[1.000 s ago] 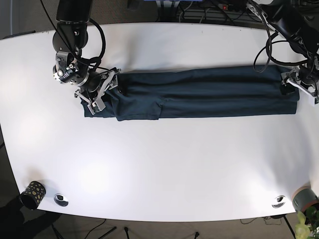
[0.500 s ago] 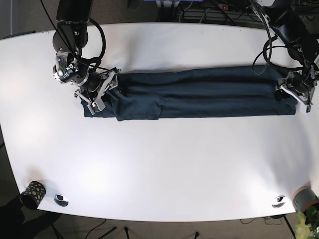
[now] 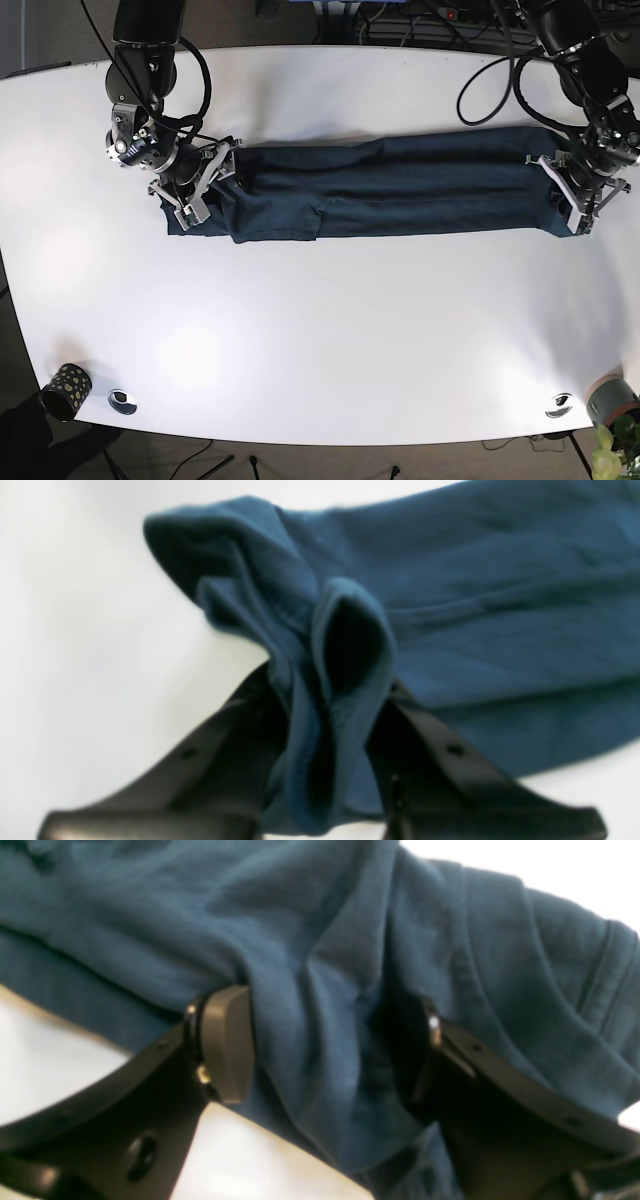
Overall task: Fold the T-shirt properly
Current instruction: 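Move the left gripper inward and grasp the folded strip's middle, then fold the strip's end with the left gripper toward the right gripper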
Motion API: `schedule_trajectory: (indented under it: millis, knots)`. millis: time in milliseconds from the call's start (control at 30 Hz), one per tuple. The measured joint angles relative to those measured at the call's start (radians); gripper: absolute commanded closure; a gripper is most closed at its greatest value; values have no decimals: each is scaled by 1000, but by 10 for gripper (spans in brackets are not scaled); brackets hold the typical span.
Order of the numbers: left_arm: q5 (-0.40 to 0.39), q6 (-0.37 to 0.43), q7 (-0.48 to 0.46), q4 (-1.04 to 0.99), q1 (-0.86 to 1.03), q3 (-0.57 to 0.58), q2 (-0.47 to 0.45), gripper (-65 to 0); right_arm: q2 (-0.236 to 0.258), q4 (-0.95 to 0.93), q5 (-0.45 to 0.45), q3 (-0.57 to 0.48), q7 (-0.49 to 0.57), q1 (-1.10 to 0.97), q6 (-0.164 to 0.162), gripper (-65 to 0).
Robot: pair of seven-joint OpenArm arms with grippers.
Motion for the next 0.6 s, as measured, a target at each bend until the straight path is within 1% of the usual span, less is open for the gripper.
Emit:
schedule_trajectory:
  millis: [100,167,267,467,600]
  knots:
    - [-19,-3,52,124,6,78,32,-38,-3,0,0,0,0,0,0,-392]
    - [-16,-2,89,156,2,137,69,-36,-3,0,-2,0,-1,0,0,-392]
    - [-16,-5,101,154,8,214,129,-36,-5,0,-2,0,-1,0,-1,-392]
    - [1,-2,113,150,-35,318,230,-40,-8,0,-1,0,0,0,-3,-392]
    - [-27,60,84,108,-66,405,258,-40,-8,0,-1,0,0,0,-3,-392]
